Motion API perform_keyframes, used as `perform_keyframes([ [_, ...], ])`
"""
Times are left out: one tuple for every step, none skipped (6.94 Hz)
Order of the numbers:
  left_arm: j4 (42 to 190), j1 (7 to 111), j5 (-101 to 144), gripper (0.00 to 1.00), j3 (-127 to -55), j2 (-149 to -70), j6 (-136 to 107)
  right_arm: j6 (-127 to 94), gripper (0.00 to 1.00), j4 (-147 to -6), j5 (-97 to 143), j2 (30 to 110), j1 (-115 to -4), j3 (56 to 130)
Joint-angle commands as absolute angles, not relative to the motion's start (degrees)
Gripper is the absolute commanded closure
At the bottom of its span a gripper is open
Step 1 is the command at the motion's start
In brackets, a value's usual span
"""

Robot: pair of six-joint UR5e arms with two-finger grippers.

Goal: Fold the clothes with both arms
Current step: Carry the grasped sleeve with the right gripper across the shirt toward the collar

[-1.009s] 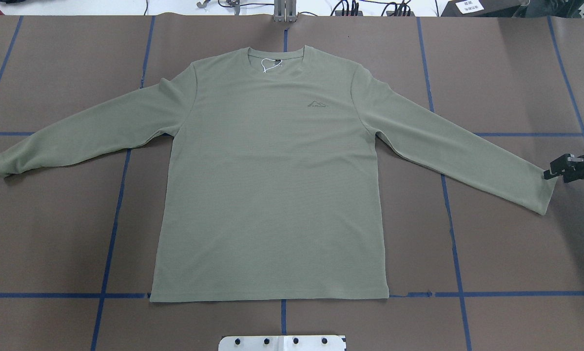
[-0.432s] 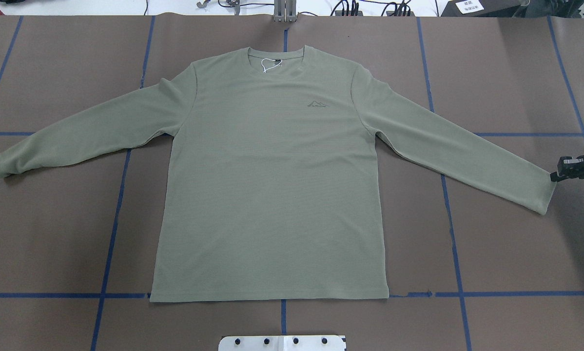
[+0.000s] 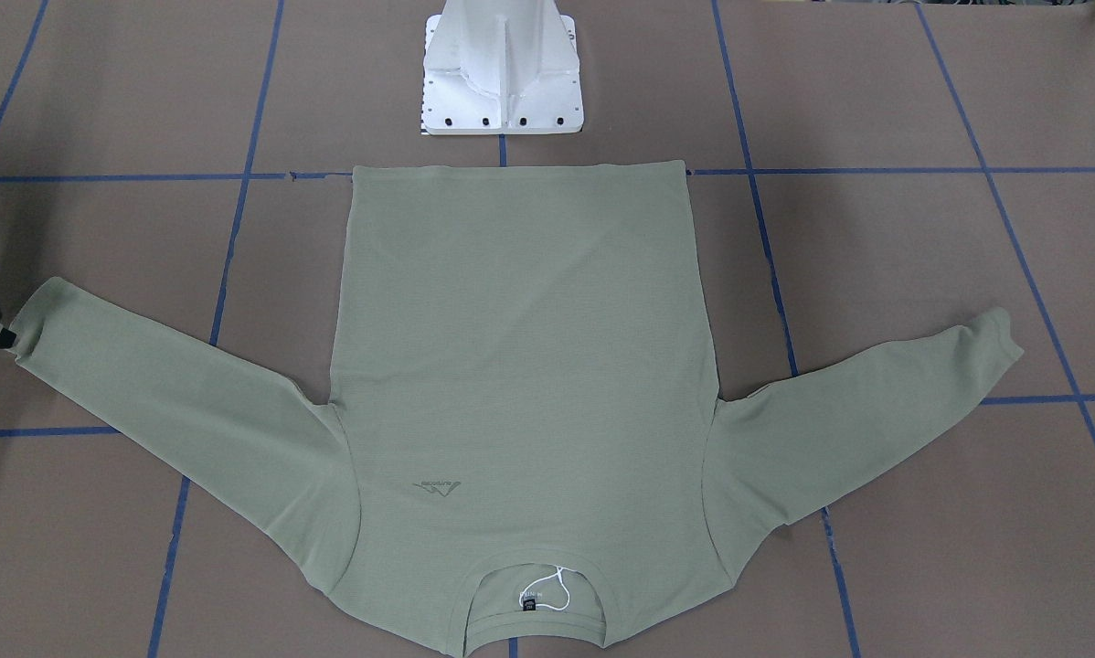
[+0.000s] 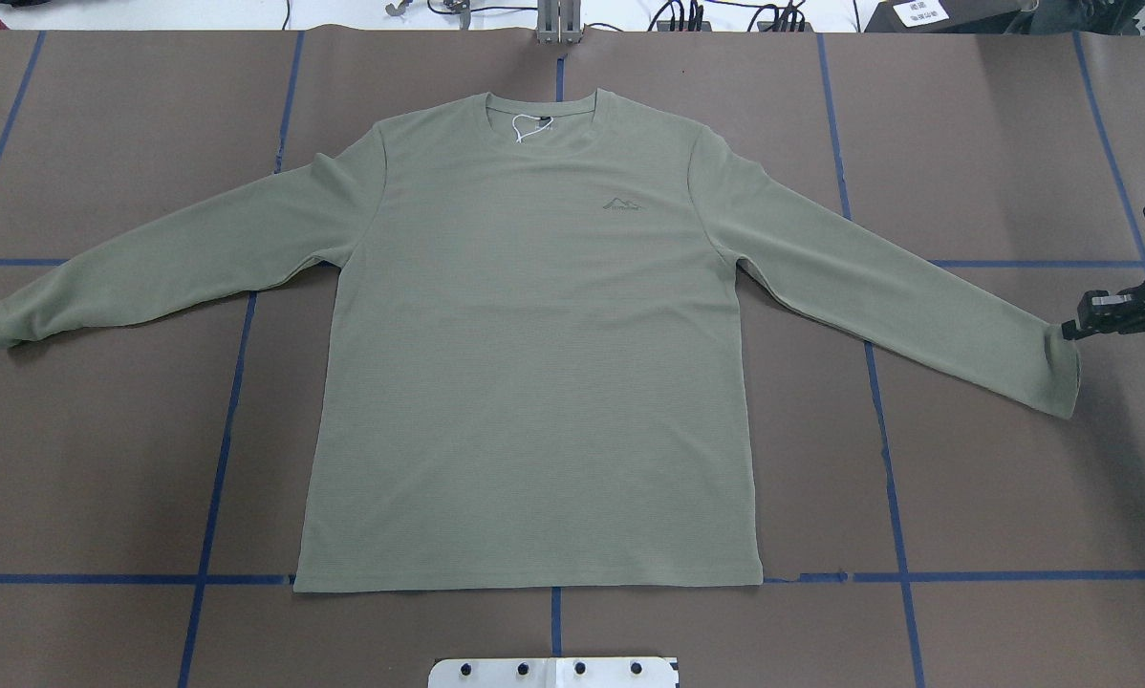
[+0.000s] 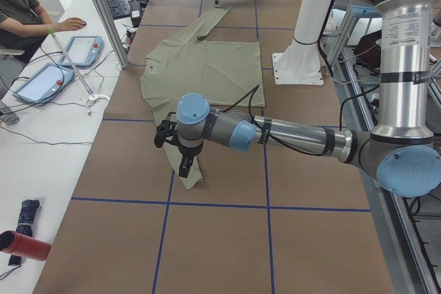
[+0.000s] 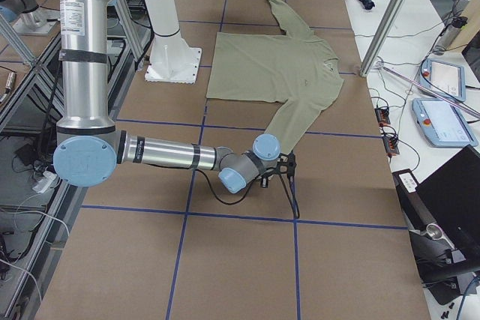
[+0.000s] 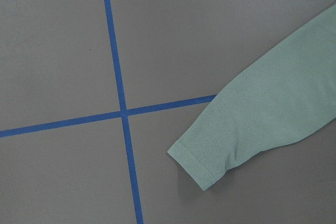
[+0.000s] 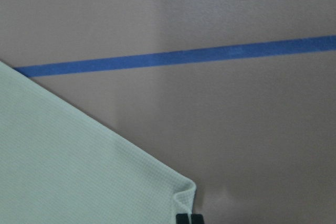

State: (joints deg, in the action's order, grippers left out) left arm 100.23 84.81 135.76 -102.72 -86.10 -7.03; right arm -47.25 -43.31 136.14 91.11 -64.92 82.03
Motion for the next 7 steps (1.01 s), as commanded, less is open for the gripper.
perform_keyframes([
  [100.28, 84.81, 135.79, 0.00, -103.09, -86.13, -7.03, -62.65, 1.00, -43.51, 136.67, 84.68, -61.37, 87.00],
  [100.20, 84.81, 135.79, 0.00, -103.18, -86.22, -7.12, -71.11, 1.00, -43.59, 136.15, 78.81, -58.30, 86.84],
  [100.20, 84.81, 135.79, 0.00, -103.27, -86.31, -7.12, -81.54, 1.00, -44.90, 134.66, 71.09, -55.05, 86.40],
  [100.20, 84.81, 135.79, 0.00, -103.79, -86.31, -7.12, -88.87, 1.00, -52.48, 130.39, 61.36, -53.28, 86.48],
  [100.11, 84.81, 135.79, 0.00, -104.15, -86.22, -7.12, -91.90, 1.00, -60.65, 124.95, 53.08, -49.87, 86.66],
  [100.11, 84.81, 135.79, 0.00, -104.15, -86.31, -7.12, -95.41, 1.00, -66.30, 115.93, 45.60, -46.18, 86.05],
  [100.11, 84.81, 135.79, 0.00, -104.32, -86.31, -7.12, -97.62, 1.00, -66.53, 109.49, 37.44, -43.10, 79.17],
])
